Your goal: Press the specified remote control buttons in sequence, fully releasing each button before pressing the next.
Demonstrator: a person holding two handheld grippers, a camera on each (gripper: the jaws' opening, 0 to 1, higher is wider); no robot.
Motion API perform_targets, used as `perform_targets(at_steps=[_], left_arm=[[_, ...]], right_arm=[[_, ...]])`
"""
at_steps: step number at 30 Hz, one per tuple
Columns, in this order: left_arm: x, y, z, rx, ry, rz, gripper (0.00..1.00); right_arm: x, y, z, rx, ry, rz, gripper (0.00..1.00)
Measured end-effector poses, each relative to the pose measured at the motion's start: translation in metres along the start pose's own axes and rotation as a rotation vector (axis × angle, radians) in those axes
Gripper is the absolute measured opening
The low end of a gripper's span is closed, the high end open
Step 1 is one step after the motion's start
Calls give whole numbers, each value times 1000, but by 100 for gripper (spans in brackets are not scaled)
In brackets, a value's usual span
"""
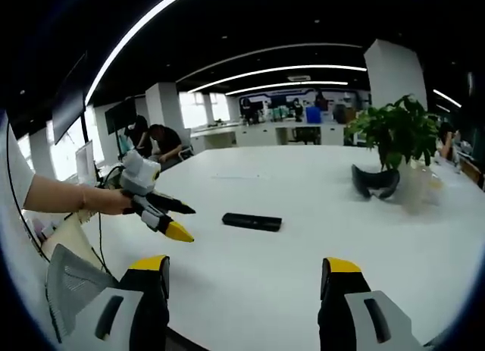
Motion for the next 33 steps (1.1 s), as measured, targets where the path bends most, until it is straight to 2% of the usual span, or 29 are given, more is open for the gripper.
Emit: perform_targets(at_steps=[3, 6, 10, 14, 24, 29, 33], left_arm=[[-3, 9, 2, -22, 28, -14, 96], [-7, 16, -2, -73, 106, -26, 96], [-12, 25, -4, -110, 159, -38, 95], [-18, 31, -5, -149, 251, -57, 94], [-21, 47, 6, -180, 318, -118, 85], [-25, 56, 7, -223, 352, -145, 80], [-28, 60, 6, -255, 357, -160, 72]], right_arm=[[1, -1, -2, -8, 1, -7, 81], [3, -2, -4, -19, -5, -15, 81], [6, -4, -6, -27, -13, -27, 81], [8, -5, -7, -33, -13, -38, 80], [9, -3, -7, -42, -17, -38, 81], [12, -3, -5, -38, -16, -46, 80], [14, -5, -4, -34, -12, -49, 80]])
Point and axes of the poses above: the point that each gripper's makers call its tool centre point, and the gripper's own axes: y roughly forward along the fingers, x roughly to its right, z roughly out of its top, the point moved 1 cm from there along -y, roughly backward along the fingers, and after that the axes turned 10 degrees about x, right-handed, at the moved point
